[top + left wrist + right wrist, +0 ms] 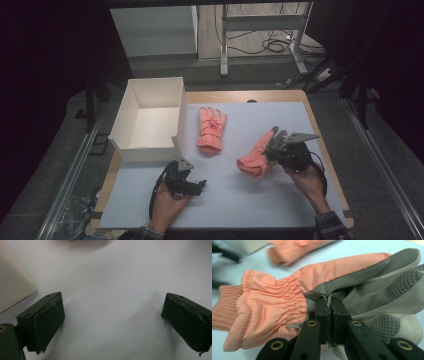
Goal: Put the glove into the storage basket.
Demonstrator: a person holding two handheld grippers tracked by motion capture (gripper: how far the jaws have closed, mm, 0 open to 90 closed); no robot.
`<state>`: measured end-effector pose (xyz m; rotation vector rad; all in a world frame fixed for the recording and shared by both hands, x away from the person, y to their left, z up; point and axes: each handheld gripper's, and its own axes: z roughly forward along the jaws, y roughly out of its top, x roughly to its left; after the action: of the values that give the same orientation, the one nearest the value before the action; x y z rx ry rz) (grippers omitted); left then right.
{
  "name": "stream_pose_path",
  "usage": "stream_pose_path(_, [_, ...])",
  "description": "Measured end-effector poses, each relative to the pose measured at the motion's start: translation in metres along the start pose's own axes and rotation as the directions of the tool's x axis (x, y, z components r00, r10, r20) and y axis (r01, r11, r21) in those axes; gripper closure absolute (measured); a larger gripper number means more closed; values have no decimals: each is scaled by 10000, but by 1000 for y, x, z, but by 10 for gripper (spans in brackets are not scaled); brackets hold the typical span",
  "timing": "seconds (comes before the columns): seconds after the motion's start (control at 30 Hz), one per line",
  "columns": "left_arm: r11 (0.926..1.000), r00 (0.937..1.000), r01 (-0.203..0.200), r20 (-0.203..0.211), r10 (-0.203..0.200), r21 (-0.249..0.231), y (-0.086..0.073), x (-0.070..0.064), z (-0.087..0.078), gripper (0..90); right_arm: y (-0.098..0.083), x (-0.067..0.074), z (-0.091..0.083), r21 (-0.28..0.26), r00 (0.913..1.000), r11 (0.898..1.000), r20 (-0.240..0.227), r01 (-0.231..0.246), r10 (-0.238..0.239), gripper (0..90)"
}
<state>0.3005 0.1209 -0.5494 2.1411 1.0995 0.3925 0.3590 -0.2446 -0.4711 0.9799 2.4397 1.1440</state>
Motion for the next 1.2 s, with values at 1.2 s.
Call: stream_pose_path(1.2, [10000, 10000, -1, 0, 1, -3, 0, 0, 0, 45, -42, -13, 19, 551, 9966, 9965, 570, -624, 593, 856])
